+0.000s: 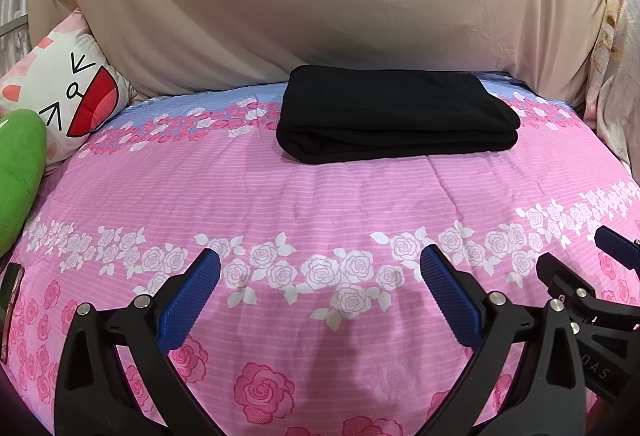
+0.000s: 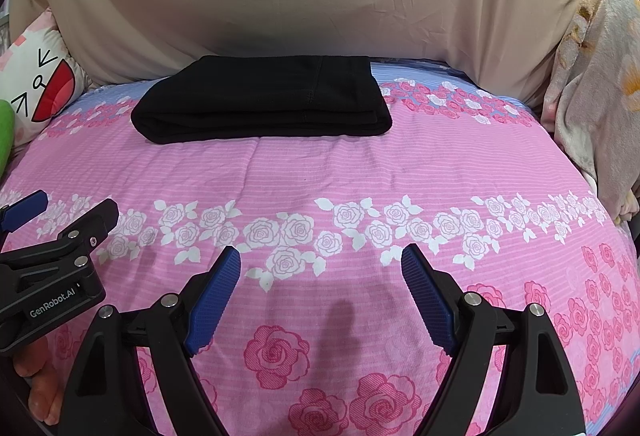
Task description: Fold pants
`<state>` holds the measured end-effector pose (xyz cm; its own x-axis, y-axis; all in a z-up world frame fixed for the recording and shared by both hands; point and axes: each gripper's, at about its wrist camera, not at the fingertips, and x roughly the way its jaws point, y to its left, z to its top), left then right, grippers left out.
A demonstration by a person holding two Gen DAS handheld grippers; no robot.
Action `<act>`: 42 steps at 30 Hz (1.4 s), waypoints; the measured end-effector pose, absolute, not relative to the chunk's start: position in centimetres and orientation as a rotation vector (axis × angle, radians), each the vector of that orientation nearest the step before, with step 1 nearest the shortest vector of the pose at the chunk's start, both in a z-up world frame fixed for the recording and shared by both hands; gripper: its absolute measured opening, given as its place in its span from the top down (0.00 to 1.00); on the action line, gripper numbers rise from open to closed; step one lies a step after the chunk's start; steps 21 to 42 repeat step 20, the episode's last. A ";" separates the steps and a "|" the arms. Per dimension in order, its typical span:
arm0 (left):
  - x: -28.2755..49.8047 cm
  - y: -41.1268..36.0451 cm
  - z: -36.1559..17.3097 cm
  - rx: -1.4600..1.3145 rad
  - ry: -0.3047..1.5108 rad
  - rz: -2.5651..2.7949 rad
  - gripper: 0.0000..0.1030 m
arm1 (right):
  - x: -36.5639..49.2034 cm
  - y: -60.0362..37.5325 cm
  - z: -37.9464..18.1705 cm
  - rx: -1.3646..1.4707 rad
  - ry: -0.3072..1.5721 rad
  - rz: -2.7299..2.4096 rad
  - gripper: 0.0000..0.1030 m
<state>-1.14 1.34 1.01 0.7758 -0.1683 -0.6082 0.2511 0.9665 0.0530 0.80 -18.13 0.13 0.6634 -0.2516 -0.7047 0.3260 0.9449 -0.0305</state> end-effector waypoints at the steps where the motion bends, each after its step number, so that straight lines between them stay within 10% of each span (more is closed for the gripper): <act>1: -1.2 1.3 1.0 0.135 0.644 -0.227 0.05 | 0.8 -18.1 0.1 0.101 0.781 -0.327 0.22; 42: -1.1 1.2 0.9 0.142 0.655 -0.217 0.05 | 0.9 -18.1 0.2 0.098 0.783 -0.326 0.22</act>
